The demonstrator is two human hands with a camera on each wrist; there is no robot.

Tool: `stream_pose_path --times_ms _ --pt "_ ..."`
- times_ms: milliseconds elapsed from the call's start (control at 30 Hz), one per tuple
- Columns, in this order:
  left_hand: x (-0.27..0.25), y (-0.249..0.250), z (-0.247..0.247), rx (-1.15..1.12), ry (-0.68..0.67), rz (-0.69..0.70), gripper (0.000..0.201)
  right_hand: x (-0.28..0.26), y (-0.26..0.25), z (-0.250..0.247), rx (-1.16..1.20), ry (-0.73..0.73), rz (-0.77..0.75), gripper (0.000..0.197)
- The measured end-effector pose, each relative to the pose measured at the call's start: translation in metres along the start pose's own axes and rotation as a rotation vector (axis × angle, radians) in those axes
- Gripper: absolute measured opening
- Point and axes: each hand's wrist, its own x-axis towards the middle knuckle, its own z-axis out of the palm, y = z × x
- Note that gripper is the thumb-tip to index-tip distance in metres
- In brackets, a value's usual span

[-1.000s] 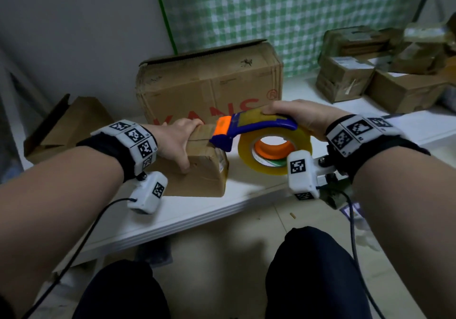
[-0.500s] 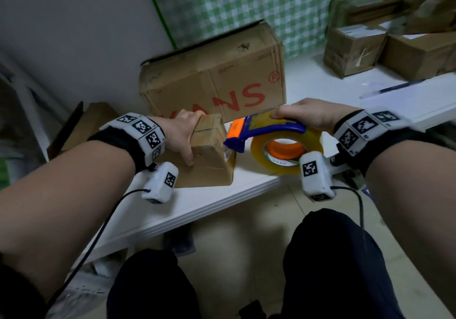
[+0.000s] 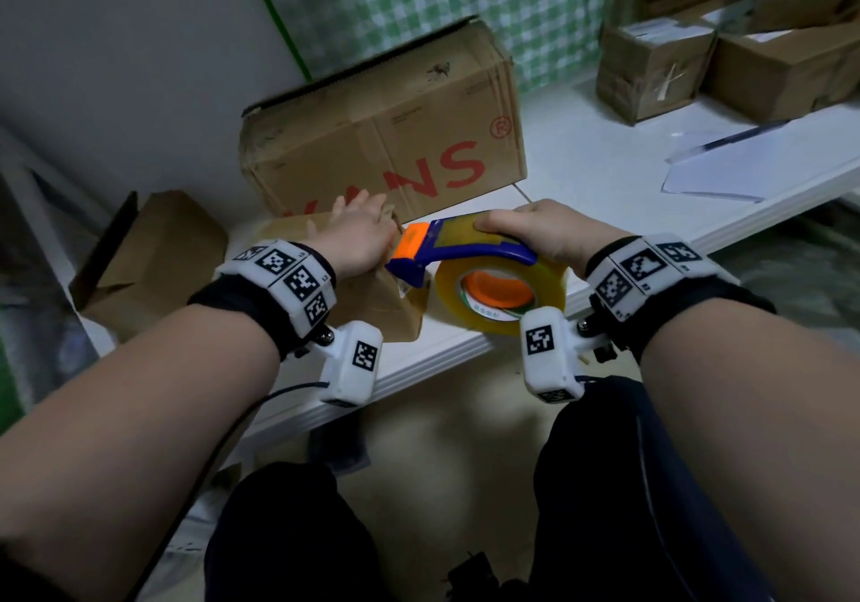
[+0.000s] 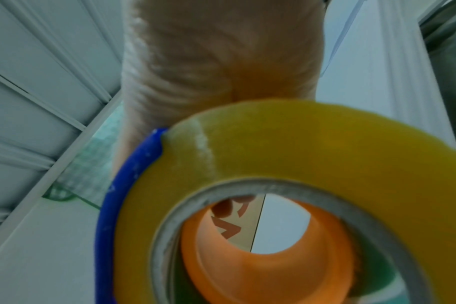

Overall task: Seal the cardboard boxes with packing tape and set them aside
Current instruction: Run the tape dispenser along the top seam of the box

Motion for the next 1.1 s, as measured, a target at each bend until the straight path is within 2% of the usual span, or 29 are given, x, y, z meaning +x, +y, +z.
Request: stream_pose_path --times_ms 167,333,533,767,1000,1100 --pt "-0.002 0.003 0.001 0.026 0.010 -0.010 0.056 -0.002 0.005 -0.001 0.055 -0.019 -0.002 0.037" --pt "-0.006 0.005 0.000 0.039 -0.017 -0.010 0.057 -0.009 0.030 -0.019 0.199 -0.028 0.014 0.059" --pt "-0.005 0.004 -0.002 0.044 -0.032 -0.004 0.059 -0.019 0.042 -0.038 0.174 -0.035 0.038 0.051" --pt "-0.001 0.005 -0.001 0.065 -0.023 -0.023 0.066 -0.009 -0.001 -0.022 -0.116 -0.014 0.037 0.042" --pt "0.002 0.007 0.001 0.047 0.007 -0.043 0.074 0.000 -0.039 -0.013 -0.296 -0.144 0.000 0.035" --pt "0.004 0.008 0.003 0.031 0.027 -0.041 0.074 0.013 -0.046 -0.015 -0.173 -0.135 0.027 0.041"
